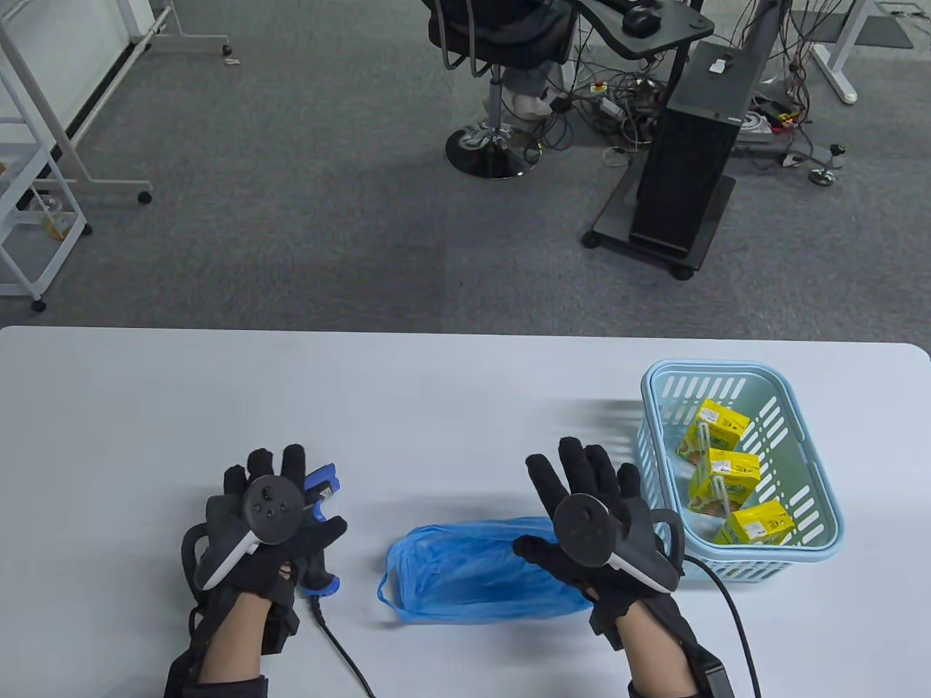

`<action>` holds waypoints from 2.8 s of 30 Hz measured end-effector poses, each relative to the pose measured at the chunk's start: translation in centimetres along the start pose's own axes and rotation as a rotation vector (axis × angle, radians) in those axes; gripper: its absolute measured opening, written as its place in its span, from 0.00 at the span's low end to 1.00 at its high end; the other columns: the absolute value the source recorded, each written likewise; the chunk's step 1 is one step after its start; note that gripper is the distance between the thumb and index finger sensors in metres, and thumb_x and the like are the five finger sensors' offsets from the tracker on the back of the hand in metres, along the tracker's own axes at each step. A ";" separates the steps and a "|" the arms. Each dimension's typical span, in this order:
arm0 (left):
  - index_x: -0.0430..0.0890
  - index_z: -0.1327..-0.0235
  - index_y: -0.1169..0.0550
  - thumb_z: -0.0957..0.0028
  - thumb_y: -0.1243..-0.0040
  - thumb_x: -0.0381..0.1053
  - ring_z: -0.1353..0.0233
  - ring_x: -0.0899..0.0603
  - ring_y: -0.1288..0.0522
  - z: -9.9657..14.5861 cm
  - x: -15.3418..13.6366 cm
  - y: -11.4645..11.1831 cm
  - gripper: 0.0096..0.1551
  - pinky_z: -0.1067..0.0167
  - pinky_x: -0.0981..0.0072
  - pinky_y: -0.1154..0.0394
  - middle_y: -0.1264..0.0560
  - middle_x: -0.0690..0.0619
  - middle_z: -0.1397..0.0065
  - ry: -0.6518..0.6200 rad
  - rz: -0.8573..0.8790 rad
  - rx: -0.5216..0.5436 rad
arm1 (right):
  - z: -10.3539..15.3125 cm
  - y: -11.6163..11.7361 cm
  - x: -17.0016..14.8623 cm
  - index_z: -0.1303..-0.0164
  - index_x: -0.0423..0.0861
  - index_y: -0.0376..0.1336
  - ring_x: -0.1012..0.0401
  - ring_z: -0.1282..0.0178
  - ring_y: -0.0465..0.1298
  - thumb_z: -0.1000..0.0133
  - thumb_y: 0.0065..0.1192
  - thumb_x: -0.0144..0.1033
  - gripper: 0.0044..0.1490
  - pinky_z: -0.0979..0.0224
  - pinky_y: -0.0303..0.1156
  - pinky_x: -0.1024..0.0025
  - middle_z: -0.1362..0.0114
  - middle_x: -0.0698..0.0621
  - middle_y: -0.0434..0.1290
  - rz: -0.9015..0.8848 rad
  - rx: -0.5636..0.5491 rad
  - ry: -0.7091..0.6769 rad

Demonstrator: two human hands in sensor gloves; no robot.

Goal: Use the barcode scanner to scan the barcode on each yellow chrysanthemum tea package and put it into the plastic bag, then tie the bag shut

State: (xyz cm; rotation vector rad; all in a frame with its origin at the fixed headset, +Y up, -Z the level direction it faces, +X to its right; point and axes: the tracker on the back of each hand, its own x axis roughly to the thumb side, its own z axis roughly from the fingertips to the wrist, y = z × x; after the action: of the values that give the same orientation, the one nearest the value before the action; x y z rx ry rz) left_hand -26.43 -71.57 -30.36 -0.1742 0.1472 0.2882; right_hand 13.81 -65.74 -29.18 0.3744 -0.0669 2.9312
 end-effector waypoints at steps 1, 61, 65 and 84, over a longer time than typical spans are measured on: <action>0.44 0.16 0.54 0.53 0.34 0.72 0.19 0.17 0.50 -0.3 -0.5 -0.6 0.66 0.35 0.20 0.40 0.54 0.30 0.15 0.024 0.008 -0.014 | 0.1 -0.1 -0.2 0.16 0.56 0.45 0.41 0.14 0.45 0.63 0.60 0.68 0.64 0.23 0.40 0.28 0.14 0.42 0.39 -0.010 -0.001 0.005; 0.55 0.27 0.30 0.51 0.25 0.53 0.50 0.47 0.14 5.1 7.4 7.4 0.38 0.48 0.50 0.20 0.16 0.54 0.43 -0.511 0.364 0.284 | 1.1 -1.3 3.2 0.16 0.51 0.48 0.40 0.14 0.45 0.60 0.58 0.67 0.62 0.22 0.40 0.28 0.14 0.41 0.41 0.079 0.099 -0.029; 0.56 0.31 0.26 0.51 0.26 0.58 0.55 0.50 0.13 6.1 7.9 7.9 0.34 0.51 0.52 0.18 0.14 0.56 0.47 -0.564 0.377 0.391 | 1.2 -1.2 4.1 0.16 0.51 0.48 0.41 0.14 0.48 0.60 0.58 0.67 0.62 0.21 0.45 0.30 0.14 0.42 0.43 0.093 0.094 -0.056; 0.58 0.32 0.25 0.50 0.26 0.62 0.52 0.48 0.09 8.2 8.3 9.7 0.33 0.57 0.56 0.13 0.13 0.55 0.45 -0.628 0.422 0.449 | -3.5 -9.7 -9.0 0.21 0.47 0.58 0.44 0.20 0.62 0.59 0.60 0.63 0.56 0.25 0.62 0.38 0.18 0.41 0.57 0.139 0.017 0.356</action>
State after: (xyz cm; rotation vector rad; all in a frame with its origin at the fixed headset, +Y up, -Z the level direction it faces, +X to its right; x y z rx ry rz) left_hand -20.40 -58.63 -25.24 0.4007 -0.3801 0.7051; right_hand 23.36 -57.55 -34.62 -0.1598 -0.0181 3.0856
